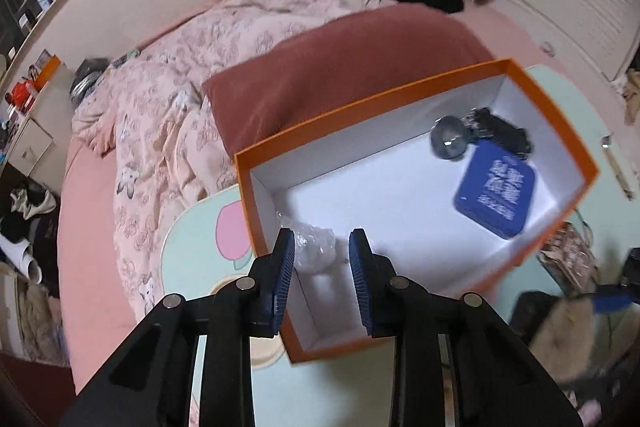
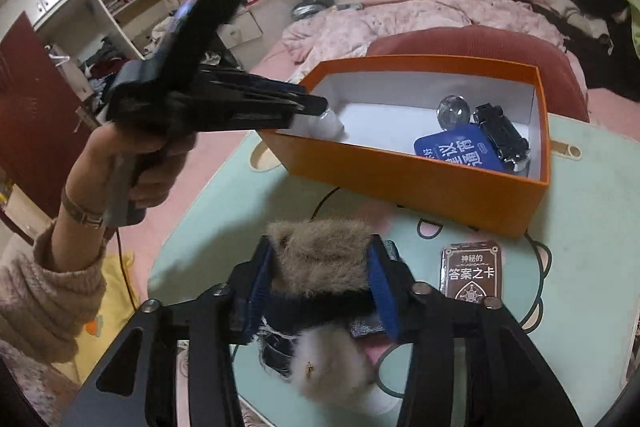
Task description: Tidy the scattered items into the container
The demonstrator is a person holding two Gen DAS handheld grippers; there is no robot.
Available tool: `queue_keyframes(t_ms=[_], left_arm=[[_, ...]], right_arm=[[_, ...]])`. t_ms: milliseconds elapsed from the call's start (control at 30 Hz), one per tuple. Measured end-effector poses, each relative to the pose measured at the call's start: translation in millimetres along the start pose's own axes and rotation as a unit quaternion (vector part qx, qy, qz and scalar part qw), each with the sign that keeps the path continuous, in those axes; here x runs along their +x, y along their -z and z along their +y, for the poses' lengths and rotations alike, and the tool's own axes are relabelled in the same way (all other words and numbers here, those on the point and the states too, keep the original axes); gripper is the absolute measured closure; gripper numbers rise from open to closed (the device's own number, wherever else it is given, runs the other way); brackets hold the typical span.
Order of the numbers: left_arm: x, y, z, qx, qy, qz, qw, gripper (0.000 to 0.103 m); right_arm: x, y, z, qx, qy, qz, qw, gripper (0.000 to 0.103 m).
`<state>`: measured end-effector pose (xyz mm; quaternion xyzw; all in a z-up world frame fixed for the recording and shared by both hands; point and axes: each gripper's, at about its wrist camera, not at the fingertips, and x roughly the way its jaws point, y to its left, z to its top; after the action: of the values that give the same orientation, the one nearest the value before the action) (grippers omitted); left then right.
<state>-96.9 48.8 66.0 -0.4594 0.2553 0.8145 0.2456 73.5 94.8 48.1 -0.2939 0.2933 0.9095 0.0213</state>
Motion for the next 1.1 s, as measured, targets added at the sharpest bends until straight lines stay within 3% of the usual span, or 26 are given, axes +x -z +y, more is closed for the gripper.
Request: queue_keyframes(t_ms=[133,267,367,467,567,700,800,900,967,1100], left_arm=[[18,-3,-4,-0.002,-0.014,0.012,0.9998,0.073],[19,-3,-7,-0.008,-0.04,0.008,0.9991,0.093],[16,-2,-5,-0.016,-0.018,-0.001,0.9997,0.103],[-2,-1,6,-0.042,0.013,-0.027,0.9986,0.103],[-35,4,24,-0.083,0.048,-0.074,0.9927,0.103],[-90,28,43,-0.135,0.1,-0.13,0.9772,0.103],[-110,48,37,-0.127,0.101,-0.147,0.9757,0.103],[-98,44,26,-0.093,0.054,-0.126,0.9861,0.098],[-73,28,16,-0.061,0.02,-0.081,0.9947,0.084],[-14,3,-3,0.017,0.002,0.007,0.9998,0.084]], right_arm=[[-4,2,-5,0.007,0.006,-0.011,1.0,0.041],[-8,3,-15,0.027,-0.001,-0.02,0.999,0.04],[-12,1,-21,0.04,-0.003,-0.024,0.999,0.04],[-19,-3,-24,0.045,0.0,-0.031,0.999,0.04],[-27,-8,-27,0.052,-0.001,-0.041,0.998,0.04],[-39,-21,-33,0.058,-0.016,-0.05,0.997,0.04],[-44,-41,-37,0.058,-0.021,-0.045,0.997,0.04],[-44,-68,-40,0.049,0.018,-0.045,0.998,0.04],[-45,-79,-35,0.037,0.03,-0.056,0.997,0.04],[-44,-82,-29,0.036,0.001,-0.063,0.997,0.04]])
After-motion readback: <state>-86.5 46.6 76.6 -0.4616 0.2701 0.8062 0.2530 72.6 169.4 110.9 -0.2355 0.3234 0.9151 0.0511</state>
